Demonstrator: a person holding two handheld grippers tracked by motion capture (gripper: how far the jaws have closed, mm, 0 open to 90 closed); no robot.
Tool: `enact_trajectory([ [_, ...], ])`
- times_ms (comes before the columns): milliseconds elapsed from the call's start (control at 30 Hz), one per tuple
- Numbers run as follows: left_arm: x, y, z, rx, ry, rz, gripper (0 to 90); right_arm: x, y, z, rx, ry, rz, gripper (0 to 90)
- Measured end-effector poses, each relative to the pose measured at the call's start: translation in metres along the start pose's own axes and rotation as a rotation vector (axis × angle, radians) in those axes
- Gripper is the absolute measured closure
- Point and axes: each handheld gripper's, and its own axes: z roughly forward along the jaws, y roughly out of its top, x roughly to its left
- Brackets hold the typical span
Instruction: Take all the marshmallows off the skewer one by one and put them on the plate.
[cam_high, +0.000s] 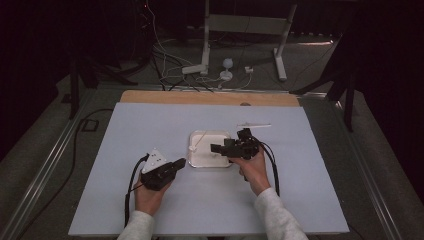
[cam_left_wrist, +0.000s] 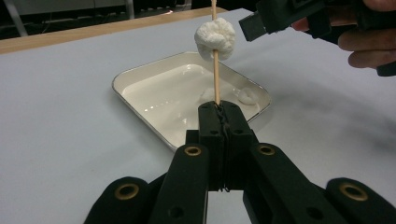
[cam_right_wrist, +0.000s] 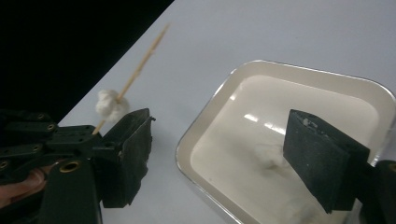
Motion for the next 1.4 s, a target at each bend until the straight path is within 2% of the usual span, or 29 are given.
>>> enact_trajectory([
  [533, -0.002, 0.002, -0.001, -0.014, -0.009, -0.003, 90.0, 0.021, 0.001, 0.006, 0.001, 0.075, -0.01, 18.5],
  [1133, -0.007, 0.004, 0.001, -0.027, -0.024, 0.004, 90.0, 0.033, -0.001, 0.019, 0.011, 0.163, 0.019, 22.0],
  [1233, -0.007, 0.004, 0.001, -0.033, -0.029, 0.002, 90.0, 0.035, -0.001, 0.022, 0.013, 0.183, 0.027, 25.9],
  [1400, -0.008, 0.005, 0.0, -0.05, -0.043, -0.001, 90.0, 0.035, -0.002, 0.025, 0.016, 0.227, 0.056, 39.9],
])
